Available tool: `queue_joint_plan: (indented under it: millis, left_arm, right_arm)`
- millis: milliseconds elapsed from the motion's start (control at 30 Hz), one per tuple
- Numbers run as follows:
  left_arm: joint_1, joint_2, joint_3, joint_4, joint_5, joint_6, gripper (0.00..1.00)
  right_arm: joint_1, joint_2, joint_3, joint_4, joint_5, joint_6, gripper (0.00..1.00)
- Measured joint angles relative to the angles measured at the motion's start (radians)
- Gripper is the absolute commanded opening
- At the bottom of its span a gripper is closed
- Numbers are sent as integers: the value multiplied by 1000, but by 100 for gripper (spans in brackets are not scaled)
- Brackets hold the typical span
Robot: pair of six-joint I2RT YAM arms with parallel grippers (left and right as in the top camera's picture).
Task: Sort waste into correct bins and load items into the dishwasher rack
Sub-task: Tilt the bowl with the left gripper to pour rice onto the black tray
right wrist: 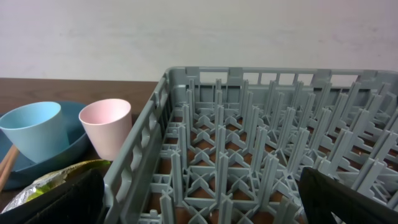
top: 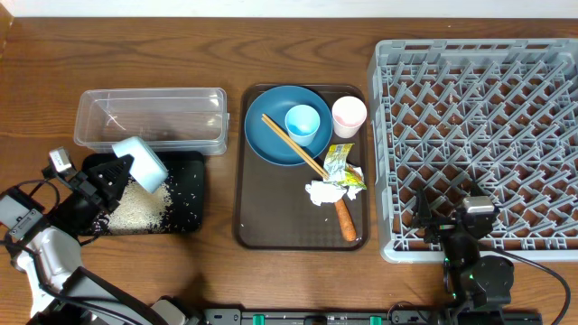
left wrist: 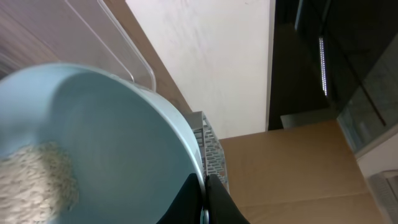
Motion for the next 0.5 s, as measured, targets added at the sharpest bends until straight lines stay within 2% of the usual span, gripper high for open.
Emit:
queue_joint_plan:
  millis: [500]
  left_arm:
    - [134,0,0,1,0,17,6]
  right_arm:
    - [0,0,0,0,0,0,99]
